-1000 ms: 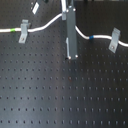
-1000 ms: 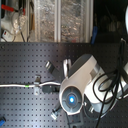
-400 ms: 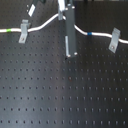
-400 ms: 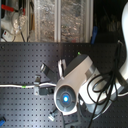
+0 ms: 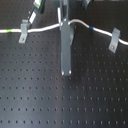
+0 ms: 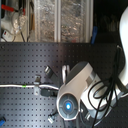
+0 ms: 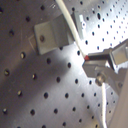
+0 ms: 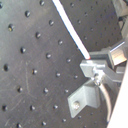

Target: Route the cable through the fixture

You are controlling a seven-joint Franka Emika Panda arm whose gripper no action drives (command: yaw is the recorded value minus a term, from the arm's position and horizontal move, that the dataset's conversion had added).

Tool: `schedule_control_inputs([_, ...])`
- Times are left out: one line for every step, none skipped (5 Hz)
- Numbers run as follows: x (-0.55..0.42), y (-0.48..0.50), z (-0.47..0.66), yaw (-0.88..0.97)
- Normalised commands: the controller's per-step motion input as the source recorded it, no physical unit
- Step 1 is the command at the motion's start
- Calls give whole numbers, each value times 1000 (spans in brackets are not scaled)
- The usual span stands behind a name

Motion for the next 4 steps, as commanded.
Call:
schedule_control_inputs([0, 0, 24, 14])
schedule_control_inputs([45, 8, 84, 429])
schedule_control_inputs([0, -4, 62, 251])
schedule_control_inputs([0, 0, 92, 737])
